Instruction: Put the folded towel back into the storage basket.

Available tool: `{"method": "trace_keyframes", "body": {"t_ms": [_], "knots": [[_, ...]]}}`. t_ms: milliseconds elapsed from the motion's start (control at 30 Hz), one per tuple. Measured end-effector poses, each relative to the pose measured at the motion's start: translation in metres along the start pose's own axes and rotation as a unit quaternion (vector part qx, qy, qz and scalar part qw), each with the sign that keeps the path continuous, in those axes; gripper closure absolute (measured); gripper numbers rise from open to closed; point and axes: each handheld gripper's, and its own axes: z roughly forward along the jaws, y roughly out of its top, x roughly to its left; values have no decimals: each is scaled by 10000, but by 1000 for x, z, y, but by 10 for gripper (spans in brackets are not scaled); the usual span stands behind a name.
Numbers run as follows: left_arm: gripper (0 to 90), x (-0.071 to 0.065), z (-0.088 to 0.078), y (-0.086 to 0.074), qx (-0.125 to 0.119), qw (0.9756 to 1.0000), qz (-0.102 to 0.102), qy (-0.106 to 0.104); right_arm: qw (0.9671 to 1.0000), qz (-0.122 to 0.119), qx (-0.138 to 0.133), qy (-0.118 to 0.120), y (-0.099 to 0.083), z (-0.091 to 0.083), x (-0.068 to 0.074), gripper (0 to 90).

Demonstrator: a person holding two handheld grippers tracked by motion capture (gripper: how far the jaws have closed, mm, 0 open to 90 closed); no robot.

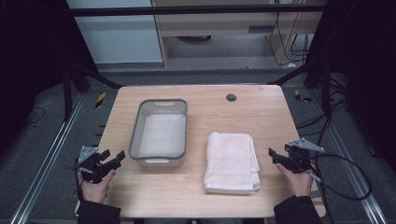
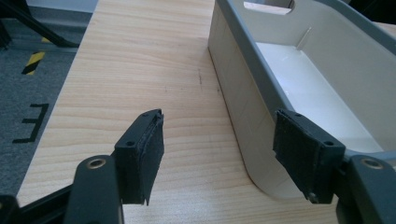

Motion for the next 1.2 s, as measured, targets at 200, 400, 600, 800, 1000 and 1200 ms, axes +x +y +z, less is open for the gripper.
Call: {"method": "trace_keyframes", "body": {"t_ms": [200, 400, 600, 800, 1000, 1200], "knots": [[314, -4, -3, 2, -117, 9999, 119, 45, 10000, -32, -49, 68, 3, -2, 1, 299], [295, -11, -4, 11, -248, 9995, 162, -66, 9998, -43, -169, 111, 9, -6, 2, 296], [284, -18, -2, 18, -231, 9994, 250, -100, 9994, 47, -279, 187, 18, -9, -2, 299], [279, -24, -1, 27, -267, 9989, 345, -171, 9989, 62, -405, 238, 30, -12, -2, 306], [277, -33, 2, 37, -320, 9985, 359, -261, 9979, 110, -557, 326, 42, -17, -2, 313], [274, -45, 4, 45, -365, 9976, 451, -375, 9972, 111, -643, 369, 49, -21, -1, 318]]}}
